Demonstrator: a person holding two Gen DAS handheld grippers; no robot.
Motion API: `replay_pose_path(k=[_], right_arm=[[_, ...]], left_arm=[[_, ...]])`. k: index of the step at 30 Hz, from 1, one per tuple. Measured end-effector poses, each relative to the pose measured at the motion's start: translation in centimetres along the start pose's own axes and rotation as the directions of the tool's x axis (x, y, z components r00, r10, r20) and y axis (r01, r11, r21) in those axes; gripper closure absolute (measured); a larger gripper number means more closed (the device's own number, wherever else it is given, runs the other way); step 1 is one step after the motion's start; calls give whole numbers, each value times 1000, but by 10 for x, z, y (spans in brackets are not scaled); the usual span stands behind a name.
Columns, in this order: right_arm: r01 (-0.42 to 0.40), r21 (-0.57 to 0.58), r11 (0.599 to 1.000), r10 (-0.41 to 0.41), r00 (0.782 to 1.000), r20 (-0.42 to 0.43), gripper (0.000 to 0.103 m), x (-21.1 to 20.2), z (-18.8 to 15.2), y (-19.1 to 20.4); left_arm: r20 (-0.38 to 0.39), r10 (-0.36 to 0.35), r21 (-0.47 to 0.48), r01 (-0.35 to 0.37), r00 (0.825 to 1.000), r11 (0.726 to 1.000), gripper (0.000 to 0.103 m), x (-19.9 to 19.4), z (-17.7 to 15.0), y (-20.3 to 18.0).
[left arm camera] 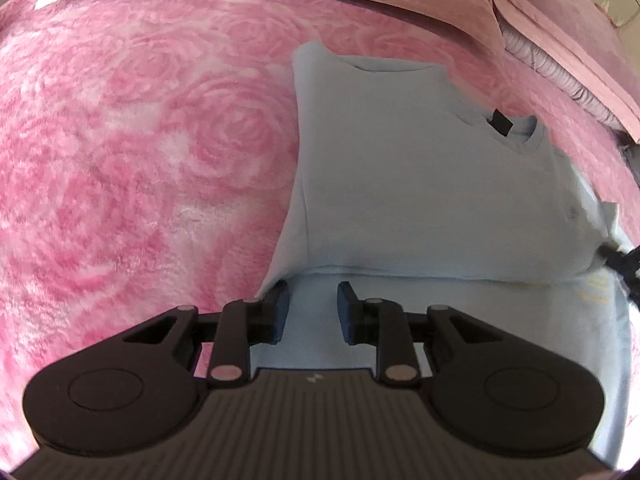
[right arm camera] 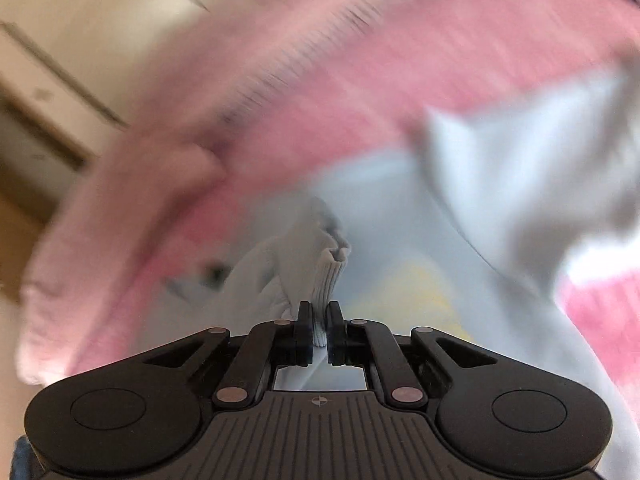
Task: Fold clothes
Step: 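Grasp the sweatshirt side with the right gripper and fold it over the body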
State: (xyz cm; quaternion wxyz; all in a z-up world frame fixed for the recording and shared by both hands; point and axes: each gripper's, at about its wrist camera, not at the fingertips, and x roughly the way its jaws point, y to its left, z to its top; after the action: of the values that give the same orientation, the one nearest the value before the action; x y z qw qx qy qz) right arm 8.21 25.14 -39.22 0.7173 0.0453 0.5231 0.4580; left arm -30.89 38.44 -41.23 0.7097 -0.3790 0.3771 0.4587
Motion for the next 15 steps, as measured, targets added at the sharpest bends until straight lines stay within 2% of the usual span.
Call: replay_pose_path(k=[5, 8, 11, 14, 15], right_arm=[[45, 11, 999, -44, 998, -52, 98, 8, -5, -13], [72, 17, 997, -70, 994, -84, 98, 14, -9, -20], [88, 22, 996, -85, 991, -107, 97, 15, -8, -27], [88, 27, 996, -85, 989, -117, 82, 11, -1, -32], [89, 29, 996, -85, 989, -121, 80, 10, 1, -33]], left_arm=[[-1, 14, -6, -14, 1000, 1000, 88, 1, 1, 7], [-12, 22, -16, -22, 1000, 1000, 88, 1, 4, 6], [-24, 31, 23, -30, 999, 999, 88, -7, 7, -4], [-10, -19, 52, 20, 1000, 998, 87, -24, 10, -15], [6, -22, 63, 21, 1000, 998, 87, -27, 12, -19]])
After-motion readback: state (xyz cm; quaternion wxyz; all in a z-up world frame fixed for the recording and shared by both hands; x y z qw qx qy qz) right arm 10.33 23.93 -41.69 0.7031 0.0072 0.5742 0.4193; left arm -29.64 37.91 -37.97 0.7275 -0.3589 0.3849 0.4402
